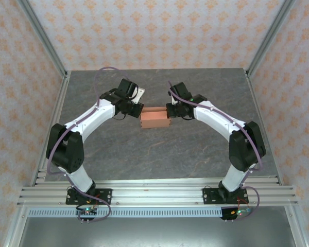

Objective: Fold the paper box

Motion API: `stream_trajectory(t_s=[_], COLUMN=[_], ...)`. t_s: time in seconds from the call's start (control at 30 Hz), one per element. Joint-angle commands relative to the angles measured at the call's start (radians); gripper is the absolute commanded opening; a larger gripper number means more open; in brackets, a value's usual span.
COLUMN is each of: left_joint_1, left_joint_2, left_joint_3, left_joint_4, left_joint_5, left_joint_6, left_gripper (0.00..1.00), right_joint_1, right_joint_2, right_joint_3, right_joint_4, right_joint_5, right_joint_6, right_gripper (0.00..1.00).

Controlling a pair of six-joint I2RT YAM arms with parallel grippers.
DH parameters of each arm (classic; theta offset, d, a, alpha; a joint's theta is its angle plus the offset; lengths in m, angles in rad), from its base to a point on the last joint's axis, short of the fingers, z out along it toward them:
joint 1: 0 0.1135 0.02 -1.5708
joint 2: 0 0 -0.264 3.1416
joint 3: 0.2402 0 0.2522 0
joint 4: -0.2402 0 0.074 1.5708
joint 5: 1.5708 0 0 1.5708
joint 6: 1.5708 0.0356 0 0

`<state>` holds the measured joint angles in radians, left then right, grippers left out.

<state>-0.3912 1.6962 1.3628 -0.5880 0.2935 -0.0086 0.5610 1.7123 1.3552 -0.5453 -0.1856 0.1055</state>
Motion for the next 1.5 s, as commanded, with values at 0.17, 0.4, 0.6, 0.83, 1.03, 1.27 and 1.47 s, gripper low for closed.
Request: stream_trajectory(t_s=[0.17, 0.4, 0.6, 0.83, 1.03, 1.27, 1.47], left_joint_1=[0.001, 0.001, 0.001, 0.006, 0.017, 0.033, 0.048], left_joint_2=[0.022, 0.027, 0.022, 0.051, 0.087, 0.097, 0.11], left_joint_3=[0.037, 0.015, 0.02, 0.074, 0.11, 0.142, 0.149], left_joint_4=[0.0, 0.034, 0.042, -0.043, -0.084, -0.127, -0.129], left_joint_5=[-0.01, -0.011, 0.0, -0.001, 0.046, 0.064, 0.119], left_joint_6=[-0.253, -0.335, -0.377, -0.367, -0.378, -0.38, -0.391], left_gripper=[0.0, 0.0, 0.0, 0.0, 0.0, 0.0, 0.0], right_joint_1=[0.02, 0.022, 0.024, 0.025, 0.03, 0.032, 0.032], right_joint_2=[0.019, 0.02, 0.016, 0.013, 0.006, -0.001, -0.009], right_joint_3=[0.002, -0.004, -0.011, -0.014, -0.021, -0.03, -0.04], right_joint_4=[-0.014, -0.007, -0.007, -0.011, -0.006, 0.001, 0.002], right_joint_5=[0.028, 0.029, 0.036, 0.054, 0.064, 0.07, 0.08], right_joint_6=[0.033, 0.037, 0.035, 0.03, 0.024, 0.014, 0.008], right_gripper=[0.0, 0.0, 0.0, 0.0, 0.0, 0.0, 0.0])
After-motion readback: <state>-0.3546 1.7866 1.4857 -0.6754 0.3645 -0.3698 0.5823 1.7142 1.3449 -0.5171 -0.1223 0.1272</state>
